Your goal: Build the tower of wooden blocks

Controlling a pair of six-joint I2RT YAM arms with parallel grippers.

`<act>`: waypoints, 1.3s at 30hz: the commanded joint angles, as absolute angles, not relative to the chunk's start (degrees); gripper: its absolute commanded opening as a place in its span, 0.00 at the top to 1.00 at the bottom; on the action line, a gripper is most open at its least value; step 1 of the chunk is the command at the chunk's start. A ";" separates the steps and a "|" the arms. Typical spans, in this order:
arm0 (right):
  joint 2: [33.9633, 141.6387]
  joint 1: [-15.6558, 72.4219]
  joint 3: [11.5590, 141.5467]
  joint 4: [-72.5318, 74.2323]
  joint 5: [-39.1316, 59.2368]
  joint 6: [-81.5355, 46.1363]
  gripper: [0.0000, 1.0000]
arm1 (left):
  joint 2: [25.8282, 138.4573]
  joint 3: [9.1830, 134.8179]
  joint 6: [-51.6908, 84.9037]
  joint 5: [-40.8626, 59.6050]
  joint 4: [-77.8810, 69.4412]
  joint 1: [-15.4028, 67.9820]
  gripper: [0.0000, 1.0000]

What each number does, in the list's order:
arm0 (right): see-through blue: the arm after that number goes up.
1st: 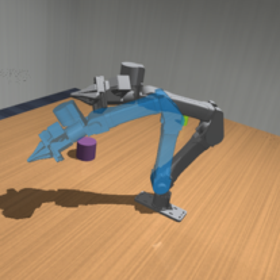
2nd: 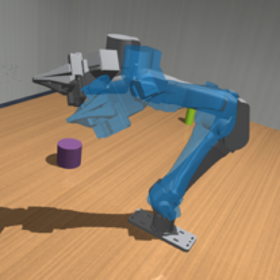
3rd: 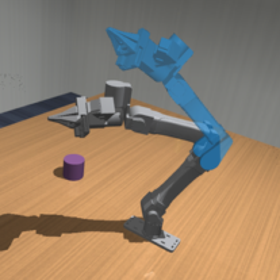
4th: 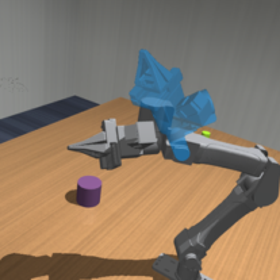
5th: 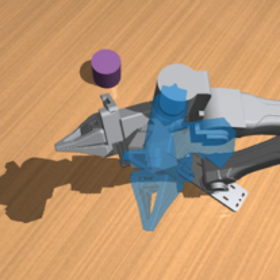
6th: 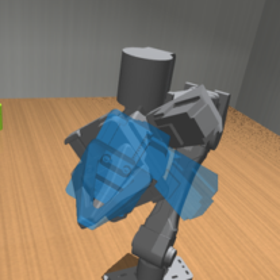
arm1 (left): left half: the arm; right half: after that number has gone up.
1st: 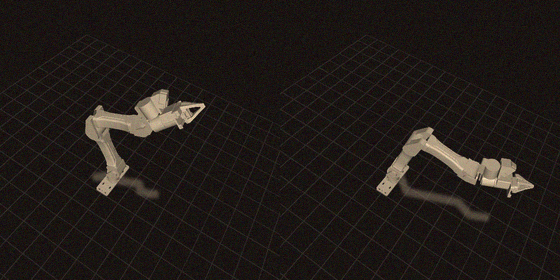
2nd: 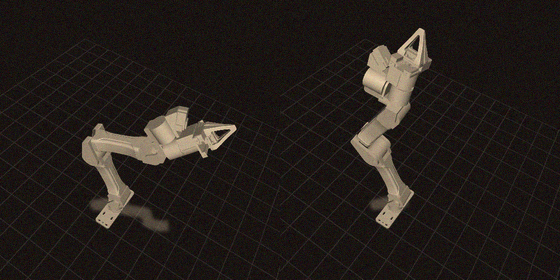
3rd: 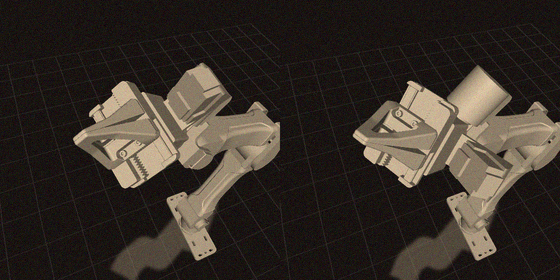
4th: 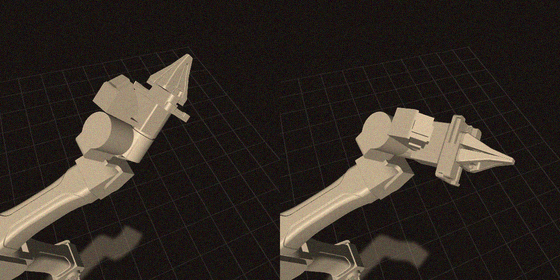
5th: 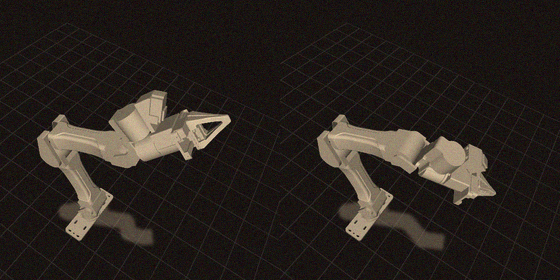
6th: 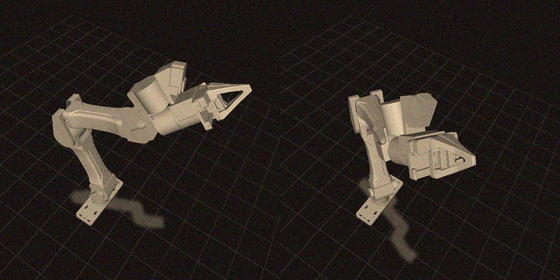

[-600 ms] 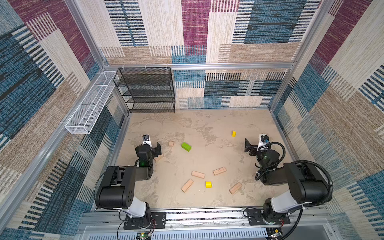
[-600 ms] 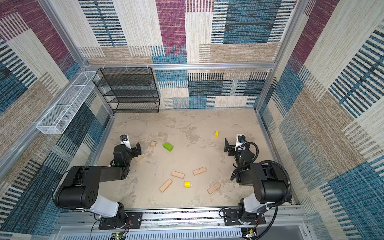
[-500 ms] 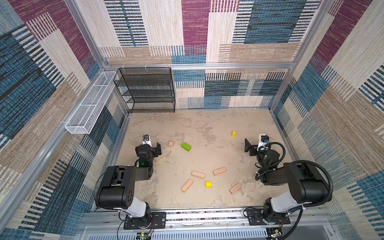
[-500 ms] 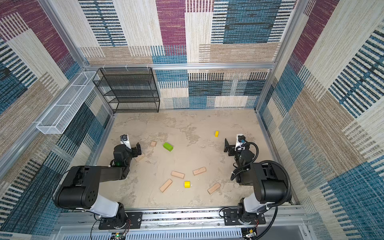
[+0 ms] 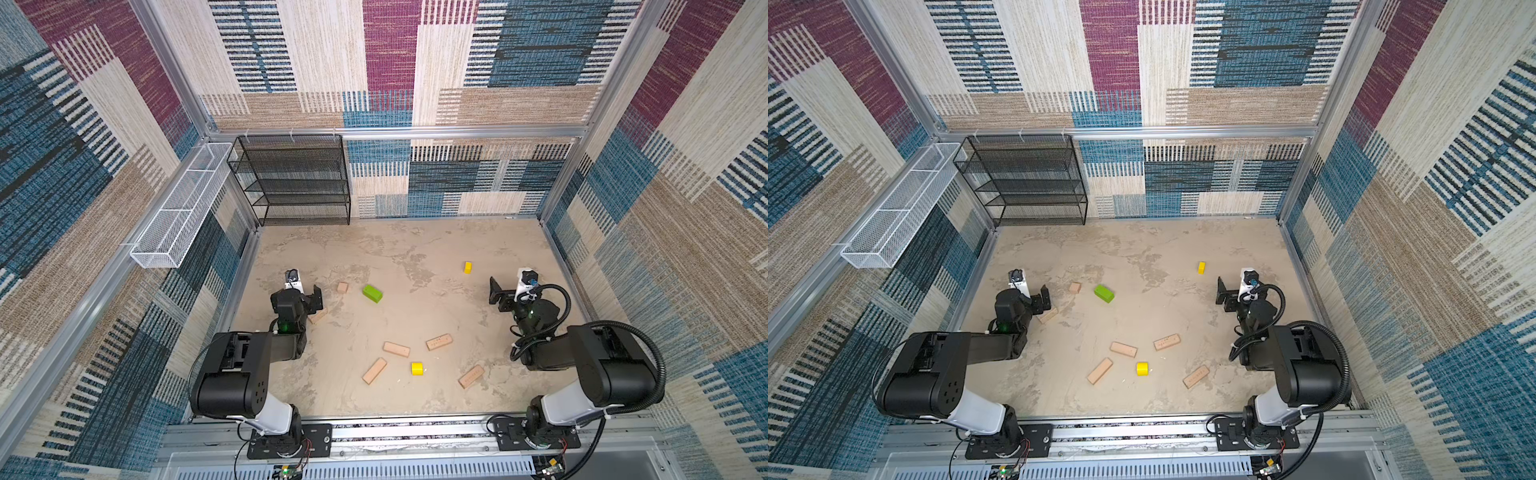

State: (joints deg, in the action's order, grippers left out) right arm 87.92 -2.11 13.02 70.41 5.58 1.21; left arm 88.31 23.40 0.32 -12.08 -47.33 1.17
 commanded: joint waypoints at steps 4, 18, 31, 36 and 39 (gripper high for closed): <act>87.73 -2.11 12.92 71.72 5.90 1.41 0.00 | 87.98 23.29 0.80 -12.73 -48.95 1.18 0.01; 87.80 -2.11 12.93 71.64 5.90 1.39 0.00 | 88.03 23.38 0.81 -12.51 -48.67 1.10 0.01; 71.56 -2.11 28.82 36.35 10.34 -0.57 0.07 | 69.12 32.41 4.97 -13.04 -23.36 1.23 0.11; 68.12 -2.03 40.34 17.58 12.68 -6.22 0.11 | 66.17 47.25 13.39 -5.62 -3.66 1.36 0.19; 67.84 -1.86 46.04 8.64 14.54 -9.71 0.16 | 67.30 54.28 20.40 2.12 3.78 1.87 0.23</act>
